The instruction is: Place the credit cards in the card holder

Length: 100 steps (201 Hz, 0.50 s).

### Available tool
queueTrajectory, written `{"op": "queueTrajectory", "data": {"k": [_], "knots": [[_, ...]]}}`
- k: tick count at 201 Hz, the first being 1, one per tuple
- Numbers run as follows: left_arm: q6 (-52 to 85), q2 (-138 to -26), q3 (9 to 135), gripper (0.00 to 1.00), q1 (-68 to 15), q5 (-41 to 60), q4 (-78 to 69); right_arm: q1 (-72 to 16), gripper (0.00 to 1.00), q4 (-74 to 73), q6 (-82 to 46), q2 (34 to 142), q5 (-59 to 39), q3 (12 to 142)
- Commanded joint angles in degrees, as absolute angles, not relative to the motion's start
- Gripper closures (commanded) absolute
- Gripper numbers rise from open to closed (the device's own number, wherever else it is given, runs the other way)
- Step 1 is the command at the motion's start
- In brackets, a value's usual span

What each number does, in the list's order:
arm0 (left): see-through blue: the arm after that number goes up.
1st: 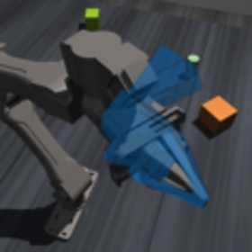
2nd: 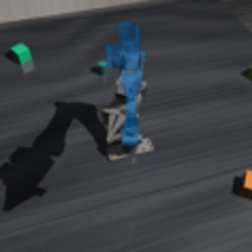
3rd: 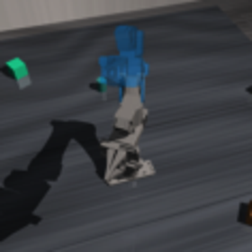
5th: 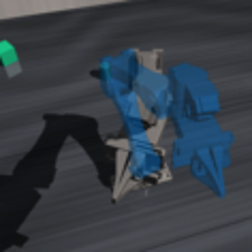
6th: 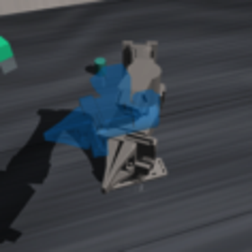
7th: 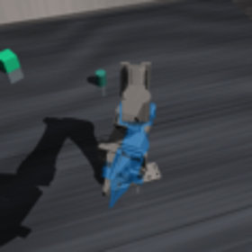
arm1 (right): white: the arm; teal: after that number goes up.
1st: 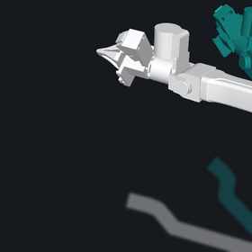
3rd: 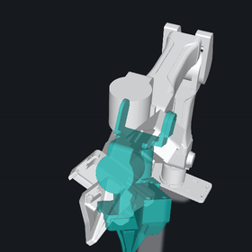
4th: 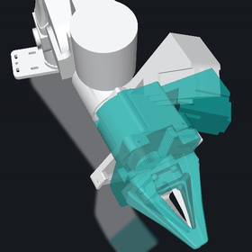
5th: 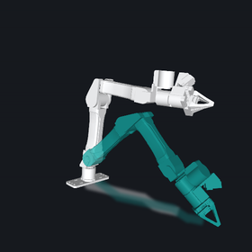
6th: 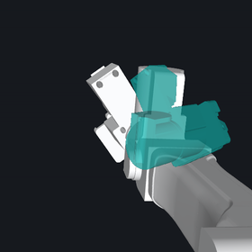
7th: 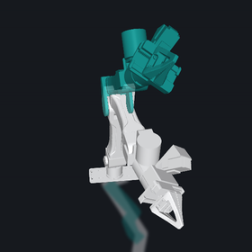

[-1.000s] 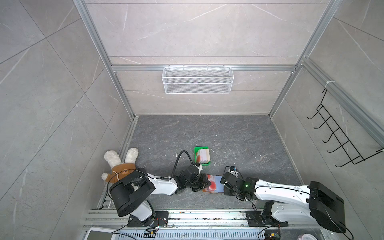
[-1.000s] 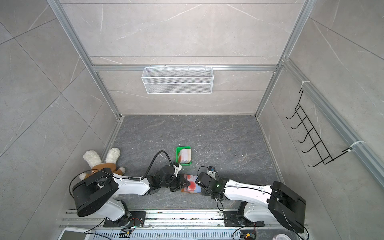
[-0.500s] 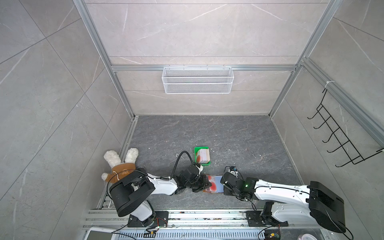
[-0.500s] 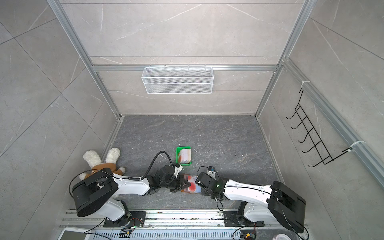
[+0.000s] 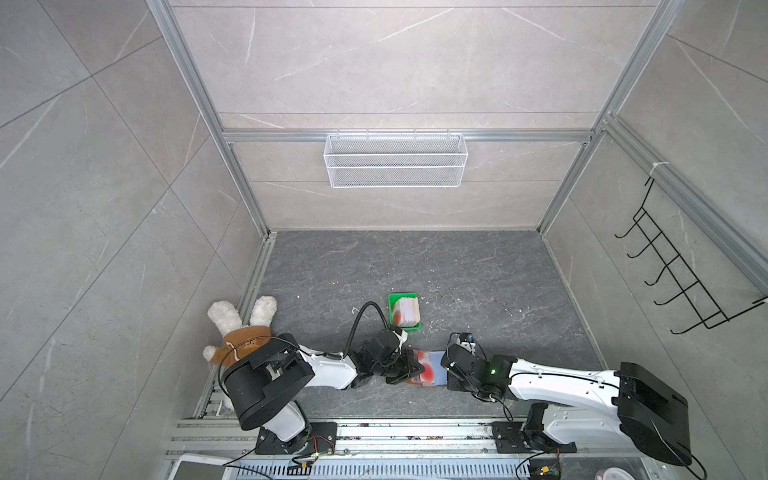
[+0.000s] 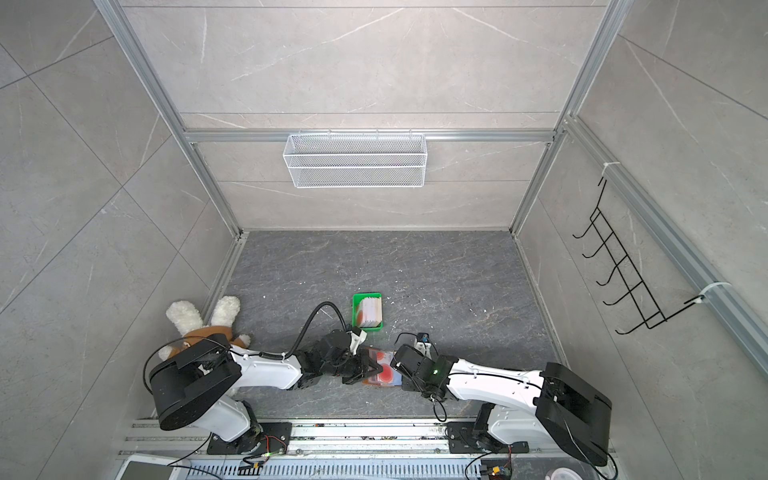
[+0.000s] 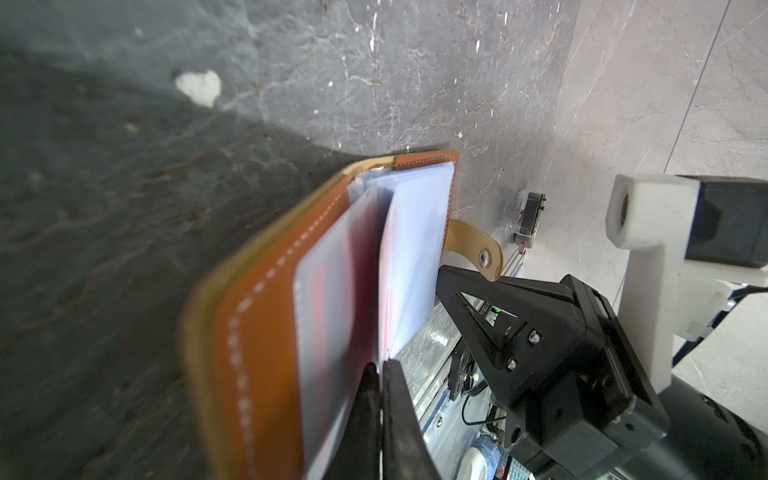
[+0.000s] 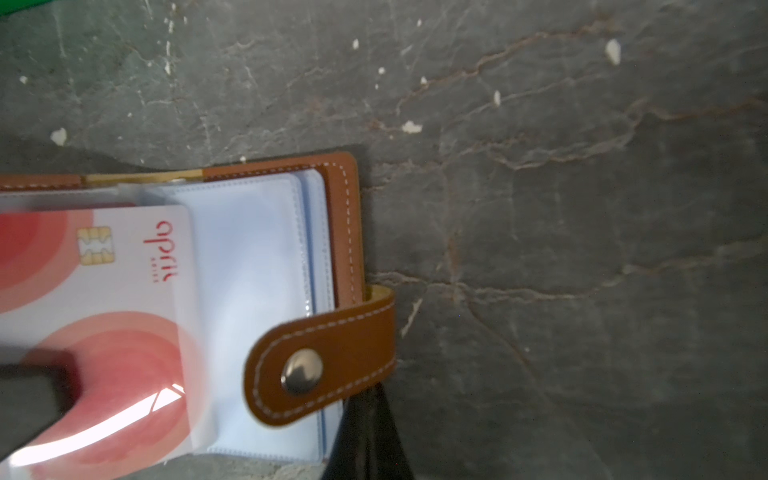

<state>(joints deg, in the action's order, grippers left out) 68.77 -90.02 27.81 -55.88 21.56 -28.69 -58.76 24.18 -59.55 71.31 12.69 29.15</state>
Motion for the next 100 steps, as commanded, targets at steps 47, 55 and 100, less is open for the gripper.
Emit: {"op": "queueTrajectory", "data": {"k": [47, 55, 100], "knots": [[67.7, -91.63, 29.67, 1.0, -55.9, 22.53, -28.02, -59.06, 0.96, 25.92, -59.83, 73.48, 12.74, 29.09], [67.52, -91.64, 29.99, 0.99, -55.9, 22.22, -26.6, -59.06, 0.97, 26.01, -59.78, 73.57, 12.74, 29.18], [67.06, -91.66, 31.7, 0.91, -55.9, 21.53, -21.09, -59.06, 0.97, 25.86, -59.92, 74.24, 12.66, 29.11]]}}
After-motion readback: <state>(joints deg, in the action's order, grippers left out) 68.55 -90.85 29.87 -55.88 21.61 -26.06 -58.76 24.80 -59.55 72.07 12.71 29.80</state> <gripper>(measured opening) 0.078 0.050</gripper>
